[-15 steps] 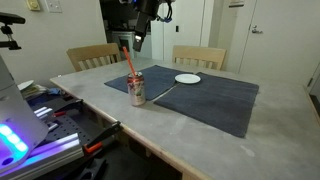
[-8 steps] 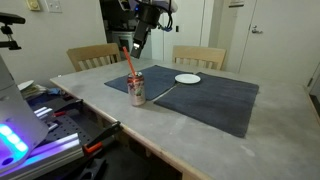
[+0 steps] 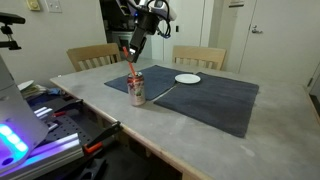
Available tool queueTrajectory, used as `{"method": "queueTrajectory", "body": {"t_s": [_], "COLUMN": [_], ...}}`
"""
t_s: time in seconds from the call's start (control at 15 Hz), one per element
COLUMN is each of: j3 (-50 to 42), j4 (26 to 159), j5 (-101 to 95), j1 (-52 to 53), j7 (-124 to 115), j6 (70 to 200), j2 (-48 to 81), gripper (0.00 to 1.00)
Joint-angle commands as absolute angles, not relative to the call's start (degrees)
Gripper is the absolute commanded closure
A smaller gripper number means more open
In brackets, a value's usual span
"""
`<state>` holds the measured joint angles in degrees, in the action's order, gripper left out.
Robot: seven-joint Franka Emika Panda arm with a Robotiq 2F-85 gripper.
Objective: Remove the straw from the can
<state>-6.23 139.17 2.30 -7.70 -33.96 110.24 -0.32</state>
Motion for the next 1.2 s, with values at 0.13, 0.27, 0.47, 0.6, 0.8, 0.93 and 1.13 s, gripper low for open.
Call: {"method": "queueTrajectory", "body": {"t_s": [0.13, 0.27, 0.47, 0.6, 0.8, 0.93, 1.13], "j3": [-7.1, -7.2, -7.3, -7.2, -7.2, -7.2, -7.3], "j4": [137.8, 137.8, 138.4, 138.8, 139.5, 140.1, 140.3], "j5": [4.2, 4.3, 4.4, 4.4, 4.4, 4.4, 4.4], "j1": [-7.9, -7.9, -7.8, -7.7, -7.7, -7.7, -7.7], "j7": [-33.1, -33.1, -33.1, -33.0, -32.9, -32.9, -32.8], "j6": [107.8, 107.3, 106.6, 106.0, 105.6, 105.5, 105.3], "j2": [1.3, 1.6, 1.8, 1.7, 1.3, 1.1, 0.9], "gripper": [0.35, 0.43, 0.52, 0.59, 0.87, 0.99, 0.98]}}
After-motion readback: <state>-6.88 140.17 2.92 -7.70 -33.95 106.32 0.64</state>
